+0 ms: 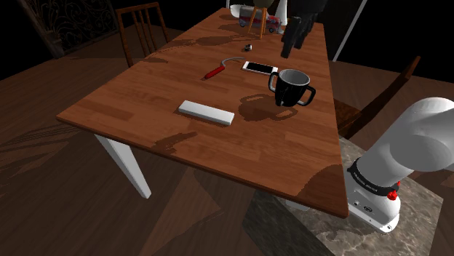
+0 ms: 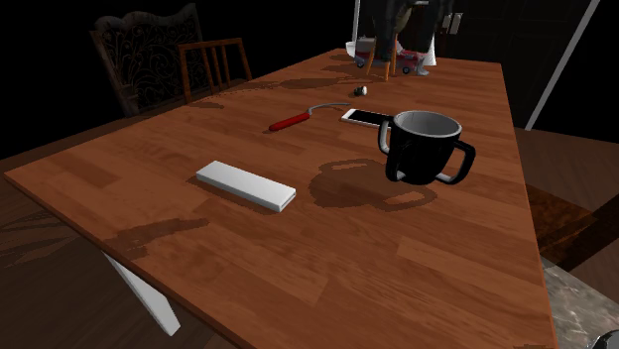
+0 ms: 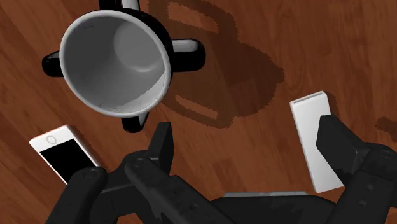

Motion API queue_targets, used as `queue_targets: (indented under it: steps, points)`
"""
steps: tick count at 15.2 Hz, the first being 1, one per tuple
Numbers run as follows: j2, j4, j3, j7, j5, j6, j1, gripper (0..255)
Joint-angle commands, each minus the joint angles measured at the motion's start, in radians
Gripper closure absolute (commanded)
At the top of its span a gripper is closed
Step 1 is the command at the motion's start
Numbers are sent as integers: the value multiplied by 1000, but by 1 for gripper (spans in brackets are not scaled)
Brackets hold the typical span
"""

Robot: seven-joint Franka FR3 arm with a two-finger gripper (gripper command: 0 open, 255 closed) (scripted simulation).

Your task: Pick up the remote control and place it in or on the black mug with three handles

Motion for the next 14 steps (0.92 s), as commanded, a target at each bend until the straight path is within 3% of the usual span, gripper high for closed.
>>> queue_targets:
  steps: [1,14]
  points:
    - [49,-6,25,16,9,54,10,0]
    - [477,136,169,135,-32,315,55,0]
